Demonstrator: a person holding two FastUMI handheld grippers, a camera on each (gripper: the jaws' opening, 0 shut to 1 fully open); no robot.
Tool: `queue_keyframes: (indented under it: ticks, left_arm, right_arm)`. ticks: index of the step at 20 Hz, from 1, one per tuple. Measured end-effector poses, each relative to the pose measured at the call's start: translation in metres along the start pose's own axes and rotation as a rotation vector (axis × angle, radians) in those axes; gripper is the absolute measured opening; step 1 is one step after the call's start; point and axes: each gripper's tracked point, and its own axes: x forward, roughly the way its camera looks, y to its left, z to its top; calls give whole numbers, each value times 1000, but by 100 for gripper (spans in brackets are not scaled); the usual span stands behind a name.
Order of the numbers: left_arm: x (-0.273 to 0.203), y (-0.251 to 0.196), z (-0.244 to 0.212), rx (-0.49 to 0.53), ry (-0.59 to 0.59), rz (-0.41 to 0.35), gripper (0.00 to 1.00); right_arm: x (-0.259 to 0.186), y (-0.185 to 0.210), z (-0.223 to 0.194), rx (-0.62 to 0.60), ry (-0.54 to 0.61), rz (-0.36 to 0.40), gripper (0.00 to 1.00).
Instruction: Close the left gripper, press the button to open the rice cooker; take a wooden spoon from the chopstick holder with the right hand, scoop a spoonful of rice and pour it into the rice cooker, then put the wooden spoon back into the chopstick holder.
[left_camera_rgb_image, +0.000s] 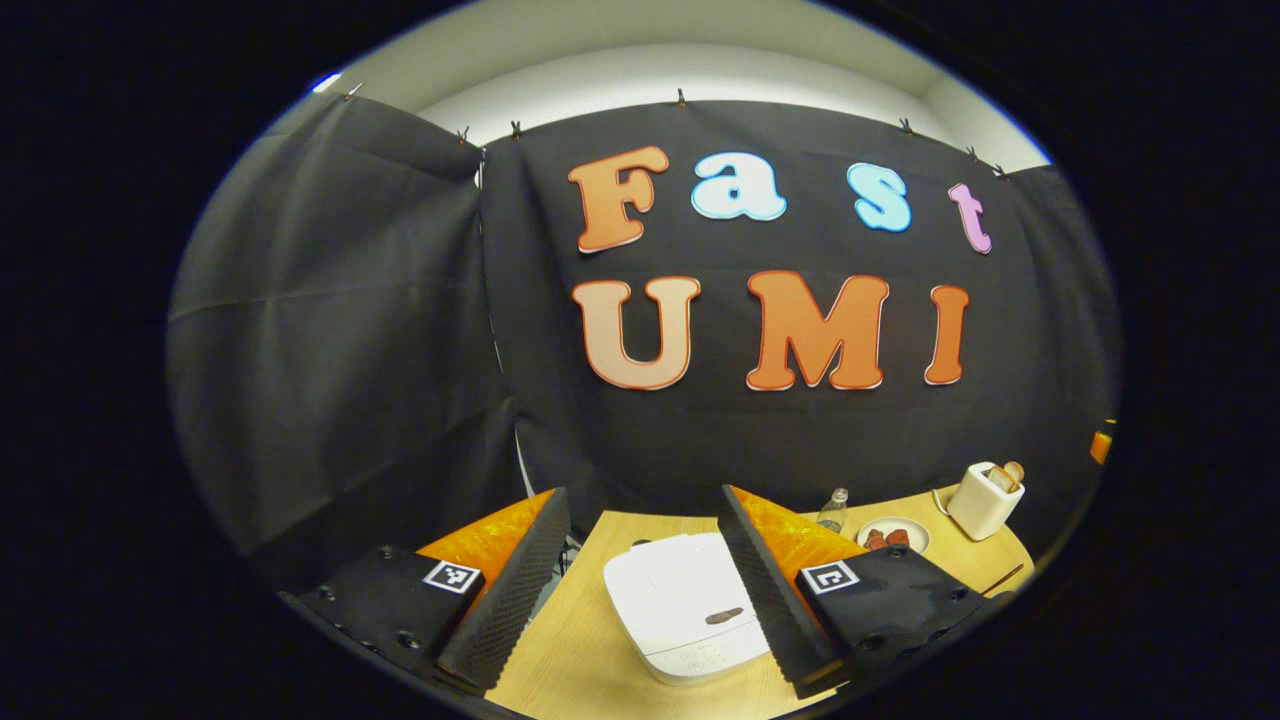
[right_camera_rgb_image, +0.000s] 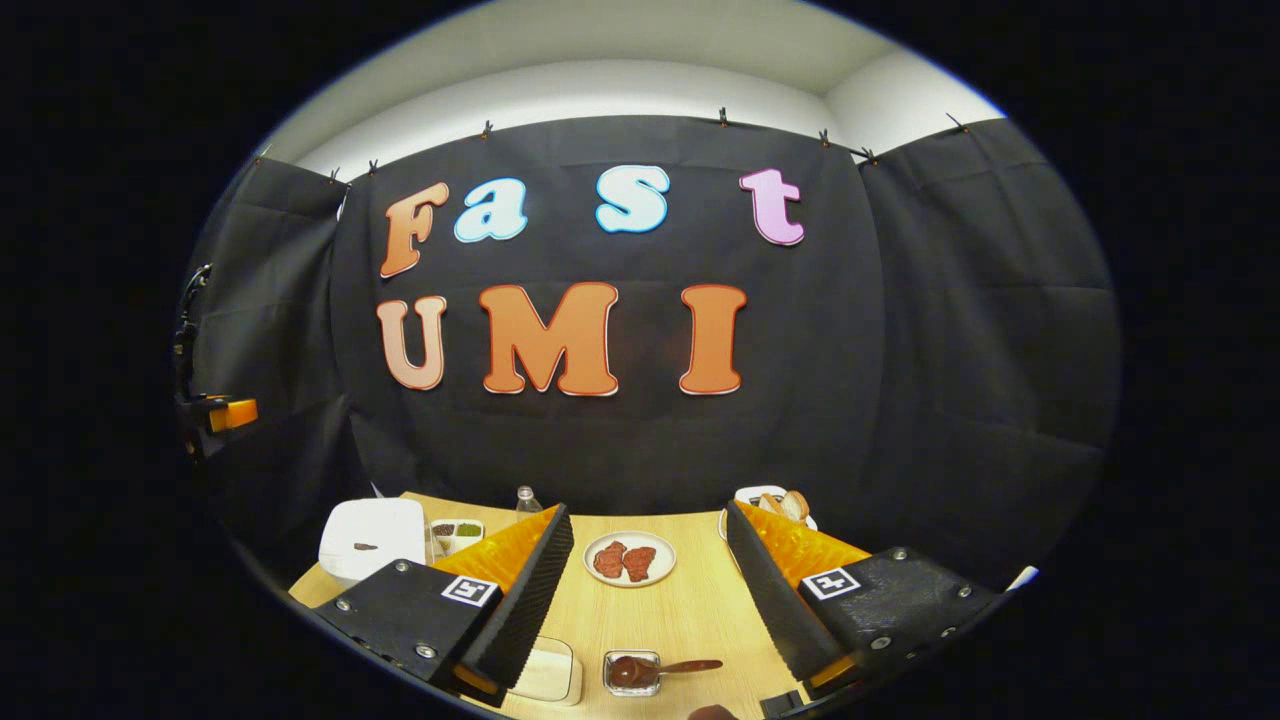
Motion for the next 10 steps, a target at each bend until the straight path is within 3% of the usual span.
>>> queue_keyframes:
  ticks: [3, 4, 5, 10]
  left_arm:
    - [-25, 18, 20, -58, -45, -6, 100]
    - [-30, 27, 22, -71, -54, 2, 100]
    - [-36, 35, 23, -77, -59, 14, 100]
    - [-41, 51, 15, -100, -51, 35, 100]
  right_arm:
    - [-6, 6, 18, 7, -38, 7, 95]
    - [-9, 8, 21, 11, -49, 8, 100]
    - [-11, 10, 22, 16, -59, 9, 95]
    - [-17, 16, 5, 29, -42, 5, 95]
